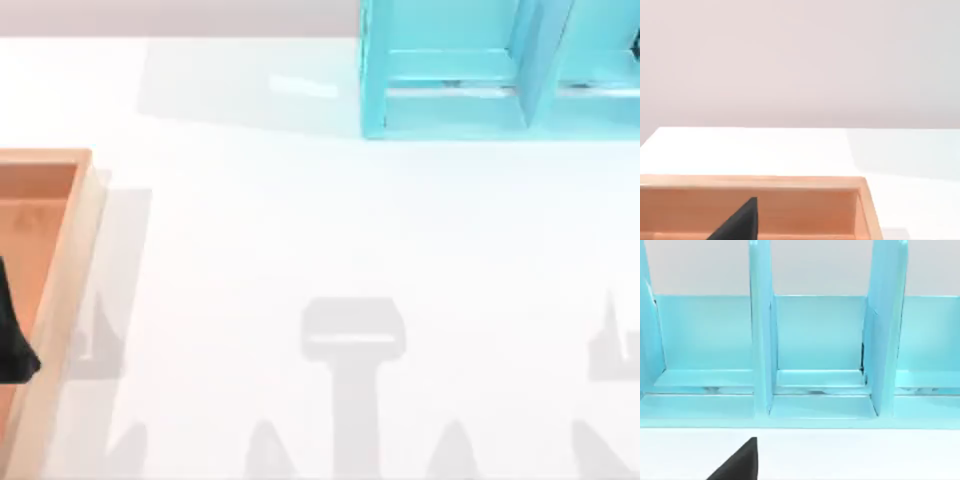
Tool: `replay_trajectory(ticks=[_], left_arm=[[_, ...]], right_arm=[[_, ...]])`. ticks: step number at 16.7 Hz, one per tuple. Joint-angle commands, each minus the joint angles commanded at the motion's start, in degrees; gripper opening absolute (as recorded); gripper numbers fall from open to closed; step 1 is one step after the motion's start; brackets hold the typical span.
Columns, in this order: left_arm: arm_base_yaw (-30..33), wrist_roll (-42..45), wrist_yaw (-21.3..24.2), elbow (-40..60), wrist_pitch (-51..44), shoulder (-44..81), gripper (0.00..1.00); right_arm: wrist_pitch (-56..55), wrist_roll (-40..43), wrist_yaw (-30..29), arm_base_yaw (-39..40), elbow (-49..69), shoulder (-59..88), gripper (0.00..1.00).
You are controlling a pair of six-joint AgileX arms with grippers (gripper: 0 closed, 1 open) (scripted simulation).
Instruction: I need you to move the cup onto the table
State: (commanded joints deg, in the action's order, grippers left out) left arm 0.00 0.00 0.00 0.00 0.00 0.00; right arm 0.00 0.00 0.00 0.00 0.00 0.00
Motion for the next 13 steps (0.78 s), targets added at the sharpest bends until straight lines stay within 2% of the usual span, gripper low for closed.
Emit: replay_trajectory(ticks=[3,6,13], left_arm=[[-0.21,0.22,0.00,0.71,-0.72,0.72,1.00],[-1.69,1.79,-0.02,6.07,-6.25,6.26,1.00],[-8.30,8.79,-0.08,30.91,-35.06,37.58,1.00]], right_arm=[[0.00,0.00,0.00,0.00,0.00,0.00,1.00],[0.00,0.00,0.00,0.00,0.00,0.00,1.00],[0.00,0.00,0.00,0.00,0.00,0.00,1.00]])
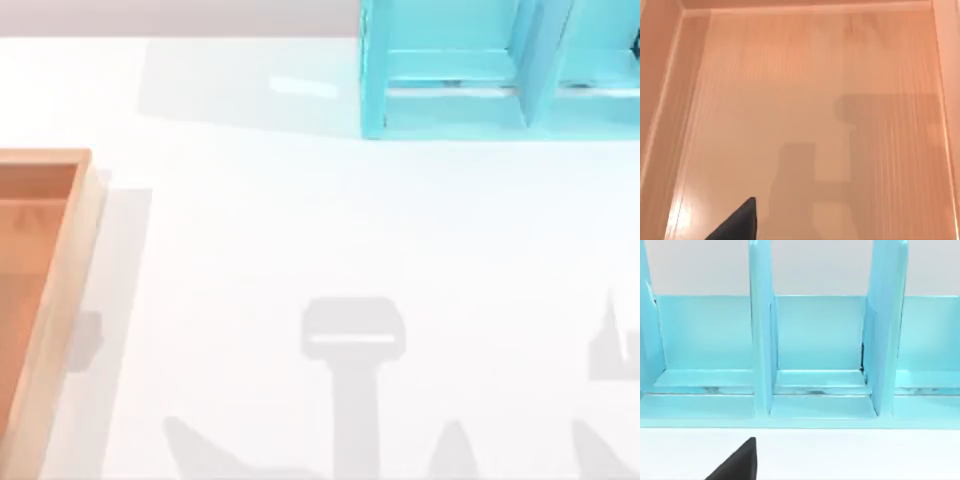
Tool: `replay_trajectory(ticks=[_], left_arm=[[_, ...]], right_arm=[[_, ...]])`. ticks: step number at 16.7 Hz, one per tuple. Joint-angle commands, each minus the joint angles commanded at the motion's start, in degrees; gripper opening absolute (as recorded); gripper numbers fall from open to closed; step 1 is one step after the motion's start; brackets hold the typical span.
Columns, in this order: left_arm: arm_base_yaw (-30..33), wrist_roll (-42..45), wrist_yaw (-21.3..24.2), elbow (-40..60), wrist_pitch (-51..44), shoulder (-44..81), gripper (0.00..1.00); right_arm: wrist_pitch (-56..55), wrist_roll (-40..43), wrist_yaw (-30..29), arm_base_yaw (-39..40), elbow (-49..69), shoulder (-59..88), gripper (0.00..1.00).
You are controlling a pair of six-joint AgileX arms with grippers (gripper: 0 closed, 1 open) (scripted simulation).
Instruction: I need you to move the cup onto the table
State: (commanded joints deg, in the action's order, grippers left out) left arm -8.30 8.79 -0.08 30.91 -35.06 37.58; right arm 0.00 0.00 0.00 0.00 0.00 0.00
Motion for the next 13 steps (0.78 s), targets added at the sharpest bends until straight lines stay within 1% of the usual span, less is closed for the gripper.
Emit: replay_trajectory(ticks=[4,7,10,13], left_arm=[[-4.03,4.27,-0.04,15.14,-18.00,20.79,1.00],[-6.51,6.90,-0.07,24.38,-28.78,32.99,1.00],[-8.21,8.69,-0.08,30.68,-35.93,40.57,1.00],[-8.79,9.31,-0.09,32.85,-38.28,42.86,1.00]], right_arm=[[0.00,0.00,0.00,0.00,0.00,0.00,1.00],[0.00,0.00,0.00,0.00,0.00,0.00,1.00],[0.00,0.00,0.00,0.00,0.00,0.00,1.00],[0.00,0.00,0.00,0.00,0.00,0.00,1.00]])
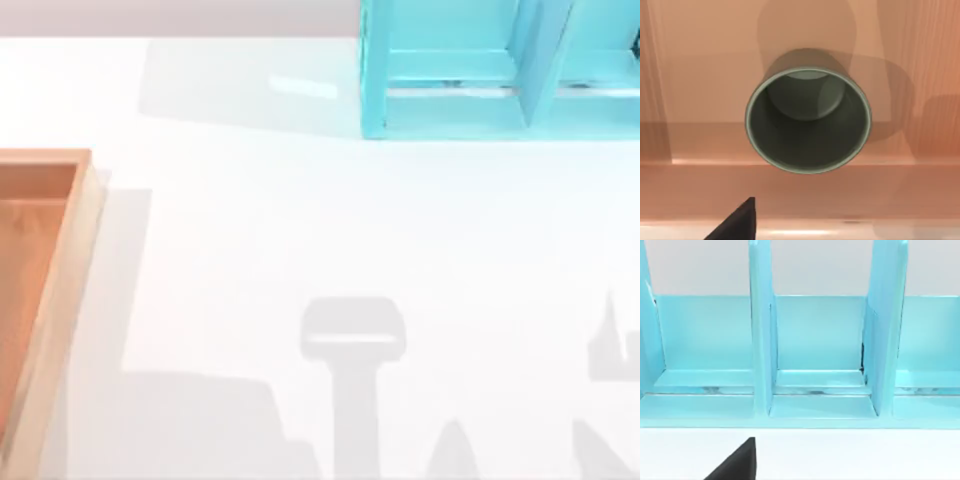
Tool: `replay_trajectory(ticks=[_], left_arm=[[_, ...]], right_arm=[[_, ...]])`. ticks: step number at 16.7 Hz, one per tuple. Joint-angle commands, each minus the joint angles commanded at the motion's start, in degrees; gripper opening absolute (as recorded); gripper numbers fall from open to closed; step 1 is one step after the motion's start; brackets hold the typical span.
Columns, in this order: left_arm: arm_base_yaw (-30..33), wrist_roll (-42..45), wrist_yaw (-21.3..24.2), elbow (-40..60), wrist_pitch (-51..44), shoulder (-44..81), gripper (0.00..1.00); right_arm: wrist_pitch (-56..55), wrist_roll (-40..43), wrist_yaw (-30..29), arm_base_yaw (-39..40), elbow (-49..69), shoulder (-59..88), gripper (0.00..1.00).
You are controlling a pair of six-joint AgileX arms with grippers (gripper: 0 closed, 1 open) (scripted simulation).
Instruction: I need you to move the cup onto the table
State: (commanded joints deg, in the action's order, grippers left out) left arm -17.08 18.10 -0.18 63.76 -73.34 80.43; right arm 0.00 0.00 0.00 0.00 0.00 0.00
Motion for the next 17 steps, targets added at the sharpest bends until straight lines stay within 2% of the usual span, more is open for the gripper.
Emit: replay_trajectory(ticks=[7,14,17], left_arm=[[0.12,-0.09,0.00,-2.23,2.42,0.51,1.00],[-0.28,0.36,-0.01,-15.42,21.17,5.09,1.00],[-0.37,0.47,-0.01,-18.26,24.37,6.10,1.00]], right_arm=[[0.00,0.00,0.00,0.00,0.00,0.00,1.00],[0.00,0.00,0.00,0.00,0.00,0.00,1.00],[0.00,0.00,0.00,0.00,0.00,0.00,1.00]])
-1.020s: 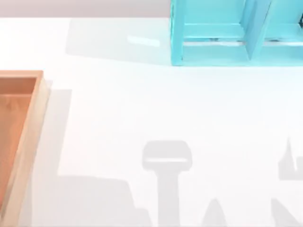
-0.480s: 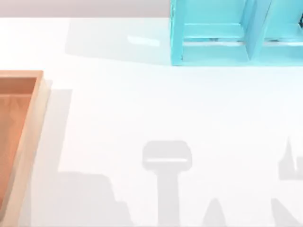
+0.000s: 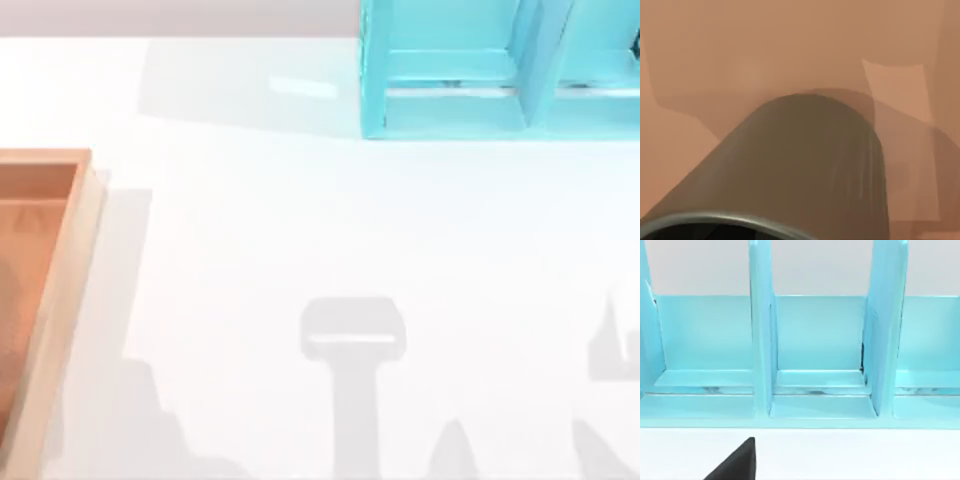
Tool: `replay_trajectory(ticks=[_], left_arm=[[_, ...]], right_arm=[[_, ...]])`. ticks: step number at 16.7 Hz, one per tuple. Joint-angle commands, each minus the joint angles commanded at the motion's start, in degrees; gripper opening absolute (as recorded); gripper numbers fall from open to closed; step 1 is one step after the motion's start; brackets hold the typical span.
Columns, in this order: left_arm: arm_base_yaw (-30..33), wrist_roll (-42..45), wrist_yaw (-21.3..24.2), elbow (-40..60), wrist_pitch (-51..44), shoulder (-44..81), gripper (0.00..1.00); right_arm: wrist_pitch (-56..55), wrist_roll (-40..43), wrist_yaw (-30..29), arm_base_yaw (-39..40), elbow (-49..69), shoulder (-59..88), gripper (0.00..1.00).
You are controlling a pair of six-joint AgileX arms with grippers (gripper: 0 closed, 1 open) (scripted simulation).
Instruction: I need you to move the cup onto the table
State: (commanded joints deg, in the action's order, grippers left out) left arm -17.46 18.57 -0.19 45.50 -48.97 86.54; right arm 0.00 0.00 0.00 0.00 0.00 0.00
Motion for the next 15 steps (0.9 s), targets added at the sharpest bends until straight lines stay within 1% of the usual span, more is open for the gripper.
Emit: replay_trajectory(ticks=[3,15], left_arm=[[0.00,0.00,0.00,-0.01,0.01,0.00,1.00],[0.00,0.00,0.00,-0.01,0.01,0.00,0.10]], right_arm=[[0.00,0.00,0.00,0.00,0.00,0.00,1.00],[0.00,0.00,0.00,0.00,0.00,0.00,1.00]])
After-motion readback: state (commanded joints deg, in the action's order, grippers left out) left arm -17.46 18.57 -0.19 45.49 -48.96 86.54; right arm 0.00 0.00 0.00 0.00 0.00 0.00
